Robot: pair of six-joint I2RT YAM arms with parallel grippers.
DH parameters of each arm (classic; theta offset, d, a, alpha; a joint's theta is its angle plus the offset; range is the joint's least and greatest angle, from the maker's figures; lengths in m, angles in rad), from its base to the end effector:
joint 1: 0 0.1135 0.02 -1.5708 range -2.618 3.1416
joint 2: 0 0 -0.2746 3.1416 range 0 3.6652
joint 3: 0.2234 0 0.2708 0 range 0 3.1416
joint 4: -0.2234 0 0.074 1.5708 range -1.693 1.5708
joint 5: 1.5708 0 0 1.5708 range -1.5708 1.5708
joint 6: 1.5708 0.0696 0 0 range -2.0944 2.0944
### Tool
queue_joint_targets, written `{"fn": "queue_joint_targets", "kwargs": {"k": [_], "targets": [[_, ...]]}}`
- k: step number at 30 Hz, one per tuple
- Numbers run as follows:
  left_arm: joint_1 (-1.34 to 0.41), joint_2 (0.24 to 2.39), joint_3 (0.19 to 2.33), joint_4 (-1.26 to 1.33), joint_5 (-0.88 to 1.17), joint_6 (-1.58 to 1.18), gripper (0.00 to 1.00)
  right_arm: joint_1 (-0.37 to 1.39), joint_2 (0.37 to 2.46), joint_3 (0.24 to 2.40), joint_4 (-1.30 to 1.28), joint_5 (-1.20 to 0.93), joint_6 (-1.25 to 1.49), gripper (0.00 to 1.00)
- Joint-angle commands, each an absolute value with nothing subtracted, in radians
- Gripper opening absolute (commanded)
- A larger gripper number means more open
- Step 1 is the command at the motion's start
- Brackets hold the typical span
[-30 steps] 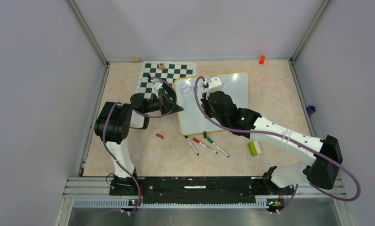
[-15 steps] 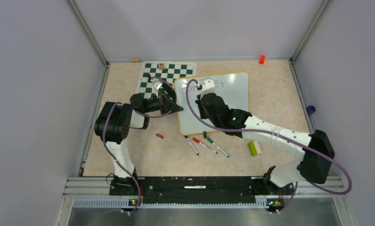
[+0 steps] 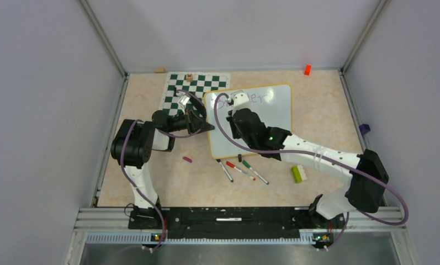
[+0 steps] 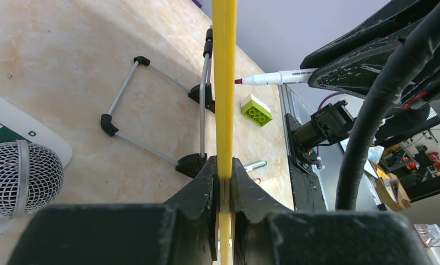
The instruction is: Write a sentence on the whiteboard
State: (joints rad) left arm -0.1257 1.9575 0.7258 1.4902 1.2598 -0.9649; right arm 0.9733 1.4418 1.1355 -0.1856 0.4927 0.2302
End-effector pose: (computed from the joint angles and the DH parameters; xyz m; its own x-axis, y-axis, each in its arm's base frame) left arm 0.3490 -0.1109 0.1631 -0.6377 -0.1730 -0.7506 0.7504 0.0808 -0.6561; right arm 0.2375 0.2905 0.2995 -0.3714 -0.1884 -0.9092 -0.4202 0.9073 -0.0164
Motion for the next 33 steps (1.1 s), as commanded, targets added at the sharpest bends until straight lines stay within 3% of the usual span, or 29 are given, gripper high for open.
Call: {"fn": "queue_joint_targets", "kwargs": {"k": [1, 19, 33], "targets": [[-0.114, 1.96, 0.752, 1.62, 1.256, -0.974, 0.0, 0.989, 1.456, 1.206, -0.128, 0.485, 0.212, 0.0], [-0.115, 1.96, 0.752, 1.62, 1.257, -0.974, 0.0, 0.989, 1.546, 1.284, -0.222, 0.545, 0.218, 0.0], [-0.115, 1.958, 0.752, 1.62, 1.257, -0.974, 0.0, 0.988, 1.502, 1.263, -0.247, 0.601, 0.222, 0.0]]}}
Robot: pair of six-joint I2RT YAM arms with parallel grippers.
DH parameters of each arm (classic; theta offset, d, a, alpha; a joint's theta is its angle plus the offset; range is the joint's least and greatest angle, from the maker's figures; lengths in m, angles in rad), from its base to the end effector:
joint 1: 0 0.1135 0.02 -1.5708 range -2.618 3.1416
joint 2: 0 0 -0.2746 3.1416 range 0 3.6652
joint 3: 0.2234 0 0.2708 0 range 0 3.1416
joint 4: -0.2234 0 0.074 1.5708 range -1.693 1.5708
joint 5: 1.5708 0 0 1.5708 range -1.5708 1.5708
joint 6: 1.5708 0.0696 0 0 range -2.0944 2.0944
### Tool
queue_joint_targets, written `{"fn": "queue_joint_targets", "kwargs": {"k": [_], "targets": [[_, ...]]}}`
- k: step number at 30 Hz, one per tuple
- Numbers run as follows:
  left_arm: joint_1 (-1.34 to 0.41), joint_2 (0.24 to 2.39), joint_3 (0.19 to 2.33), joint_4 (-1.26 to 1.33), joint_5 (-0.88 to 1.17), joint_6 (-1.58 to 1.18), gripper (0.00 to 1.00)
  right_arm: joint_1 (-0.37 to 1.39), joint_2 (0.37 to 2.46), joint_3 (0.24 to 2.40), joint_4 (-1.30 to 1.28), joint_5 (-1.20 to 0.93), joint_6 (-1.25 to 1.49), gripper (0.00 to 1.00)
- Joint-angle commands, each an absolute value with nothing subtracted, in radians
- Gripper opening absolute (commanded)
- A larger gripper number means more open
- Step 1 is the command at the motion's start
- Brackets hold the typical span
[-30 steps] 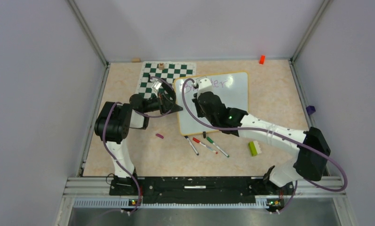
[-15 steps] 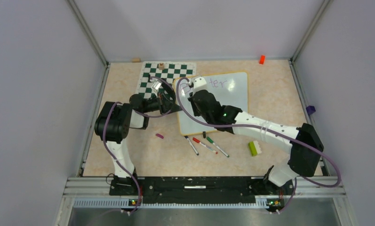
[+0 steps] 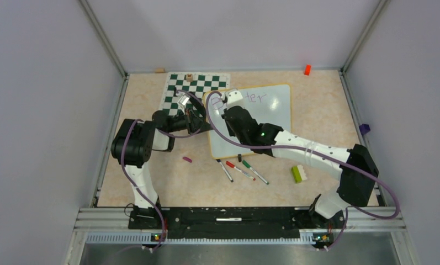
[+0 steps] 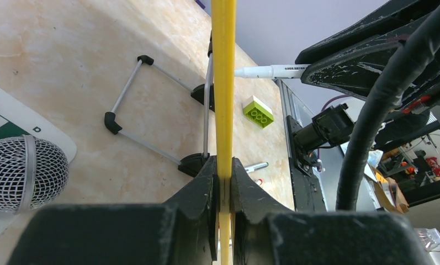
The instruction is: Write a sentence on the whiteboard
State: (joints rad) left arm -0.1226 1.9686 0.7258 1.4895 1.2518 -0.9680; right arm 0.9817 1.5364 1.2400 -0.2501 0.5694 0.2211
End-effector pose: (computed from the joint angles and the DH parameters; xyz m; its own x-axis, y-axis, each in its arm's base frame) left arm 0.3504 -0.1098 0.1594 -0.6470 -0.1806 -0.7408 0.7395 0.0880 -0.6673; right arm 0.2501 0.3067 0.2993 -0.3792 -0.2350 -0.8950 -0.3702 0.9250 -0.0860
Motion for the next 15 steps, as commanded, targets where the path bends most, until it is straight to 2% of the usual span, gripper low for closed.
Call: {"fn": "queue_joint_targets", "kwargs": {"k": [1, 15], "targets": [[-0.115, 1.959, 0.752, 1.62, 1.257, -0.974, 0.0, 0.988, 1.494, 1.26, -0.238, 0.595, 0.218, 0.0], [-0.115, 1.96, 0.752, 1.62, 1.259, -0.976, 0.0, 0.981, 1.482, 1.288, -0.196, 0.55, 0.187, 0.0]]}}
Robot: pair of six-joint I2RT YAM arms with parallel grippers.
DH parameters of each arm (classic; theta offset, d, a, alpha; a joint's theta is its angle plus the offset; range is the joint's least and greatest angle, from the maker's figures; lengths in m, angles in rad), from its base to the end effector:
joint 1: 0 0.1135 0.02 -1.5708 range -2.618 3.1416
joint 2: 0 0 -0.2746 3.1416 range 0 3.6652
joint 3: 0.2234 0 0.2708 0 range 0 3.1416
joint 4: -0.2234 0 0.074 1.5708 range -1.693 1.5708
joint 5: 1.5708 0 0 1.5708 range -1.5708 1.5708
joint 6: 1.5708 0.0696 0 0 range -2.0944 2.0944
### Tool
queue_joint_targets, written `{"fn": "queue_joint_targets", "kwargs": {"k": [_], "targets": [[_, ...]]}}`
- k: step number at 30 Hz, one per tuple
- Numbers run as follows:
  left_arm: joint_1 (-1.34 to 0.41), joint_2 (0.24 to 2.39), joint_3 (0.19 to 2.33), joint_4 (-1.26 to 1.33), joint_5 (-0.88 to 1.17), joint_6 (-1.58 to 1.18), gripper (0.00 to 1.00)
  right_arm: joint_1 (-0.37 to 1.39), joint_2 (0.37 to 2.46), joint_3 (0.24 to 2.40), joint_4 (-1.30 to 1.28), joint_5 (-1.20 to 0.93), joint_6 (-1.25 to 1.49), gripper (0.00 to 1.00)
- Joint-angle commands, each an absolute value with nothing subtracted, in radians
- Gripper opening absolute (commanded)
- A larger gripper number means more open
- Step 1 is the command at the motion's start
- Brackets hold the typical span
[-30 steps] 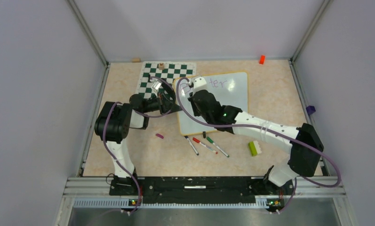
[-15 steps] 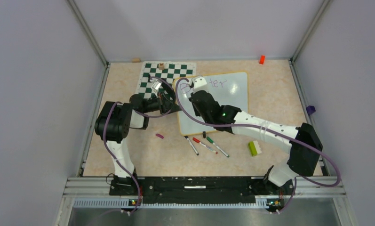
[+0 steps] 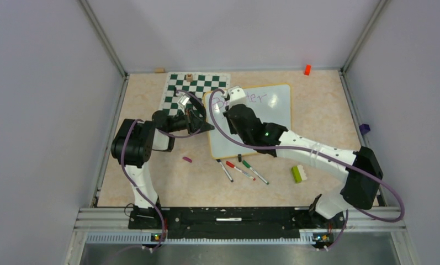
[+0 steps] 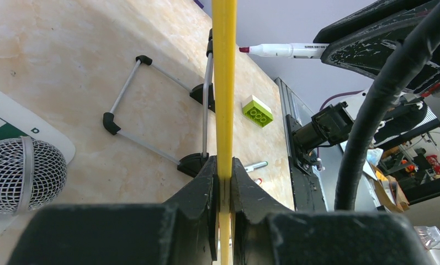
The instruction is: Write a sentence on the whiteboard
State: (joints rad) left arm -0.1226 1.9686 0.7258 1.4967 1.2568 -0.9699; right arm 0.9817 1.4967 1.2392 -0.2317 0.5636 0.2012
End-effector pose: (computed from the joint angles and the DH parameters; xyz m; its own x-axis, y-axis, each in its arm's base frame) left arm 0.3499 -0.1098 0.1600 -0.6439 -0.1773 -0.7443 0.7436 0.0843 -0.6633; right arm 0.2463 0.3016 0.3157 -0.3439 -0.2106 -0.9151 -0.3798 0.9225 -0.0696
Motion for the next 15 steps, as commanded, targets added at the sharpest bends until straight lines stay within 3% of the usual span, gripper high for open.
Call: {"fn": "queue_joint_targets", "kwargs": {"k": [1, 15], "targets": [[-0.115, 1.96, 0.752, 1.62, 1.259, -0.976, 0.0, 0.978, 1.485, 1.292, -0.196, 0.544, 0.186, 0.0], [-0.115, 1.963, 0.755, 1.62, 1.26, -0.979, 0.0, 0.926, 1.515, 1.309, -0.182, 0.473, 0.179, 0.0]]}}
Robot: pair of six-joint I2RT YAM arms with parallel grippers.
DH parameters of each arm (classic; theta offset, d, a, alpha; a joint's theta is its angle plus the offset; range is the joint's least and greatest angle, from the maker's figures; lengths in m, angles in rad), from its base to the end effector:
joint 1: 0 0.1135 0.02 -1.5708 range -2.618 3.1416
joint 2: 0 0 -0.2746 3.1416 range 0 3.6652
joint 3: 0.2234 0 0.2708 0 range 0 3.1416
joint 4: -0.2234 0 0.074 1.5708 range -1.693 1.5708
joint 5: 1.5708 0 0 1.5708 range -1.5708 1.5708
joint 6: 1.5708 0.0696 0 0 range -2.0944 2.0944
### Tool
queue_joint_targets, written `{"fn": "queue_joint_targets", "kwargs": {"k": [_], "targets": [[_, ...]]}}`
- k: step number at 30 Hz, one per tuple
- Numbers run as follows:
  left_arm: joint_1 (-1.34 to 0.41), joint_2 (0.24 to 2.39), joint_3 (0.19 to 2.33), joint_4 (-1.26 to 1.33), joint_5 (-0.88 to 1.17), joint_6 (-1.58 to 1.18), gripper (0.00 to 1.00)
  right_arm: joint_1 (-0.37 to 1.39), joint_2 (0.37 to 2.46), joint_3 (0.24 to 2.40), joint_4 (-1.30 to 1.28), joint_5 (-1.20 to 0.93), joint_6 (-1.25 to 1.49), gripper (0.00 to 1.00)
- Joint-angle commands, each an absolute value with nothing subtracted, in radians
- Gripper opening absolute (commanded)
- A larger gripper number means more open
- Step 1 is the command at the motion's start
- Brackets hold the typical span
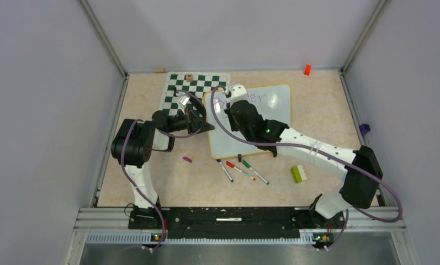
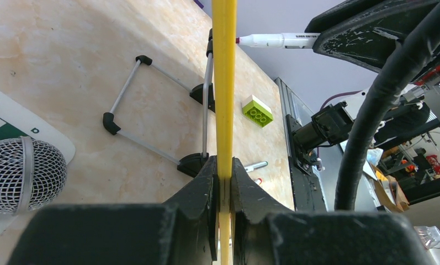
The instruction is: Write a sentence on the whiteboard
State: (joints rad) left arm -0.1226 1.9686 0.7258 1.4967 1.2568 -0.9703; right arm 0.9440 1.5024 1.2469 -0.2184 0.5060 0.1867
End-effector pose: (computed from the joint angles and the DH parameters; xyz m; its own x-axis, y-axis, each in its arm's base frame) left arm 0.3499 -0.1098 0.1600 -0.6442 -0.1774 -0.7440 0.7433 0.0842 -0.6636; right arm 0.2572 0.2976 0.3172 -0.3476 -0.2031 -0.9154 -0.3978 0.9160 -0.0522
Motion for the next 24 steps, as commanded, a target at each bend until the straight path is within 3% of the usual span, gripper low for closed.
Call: {"fn": "queue_joint_targets", "kwargs": {"k": [1, 24], "targets": [[-0.115, 1.963, 0.755, 1.62, 1.261, -0.979, 0.0, 0.922, 1.515, 1.31, -0.182, 0.465, 0.178, 0.0], [-0.117, 1.963, 0.756, 1.62, 1.262, -0.979, 0.0, 0.909, 1.497, 1.243, -0.21, 0.417, 0.226, 0.0]]}}
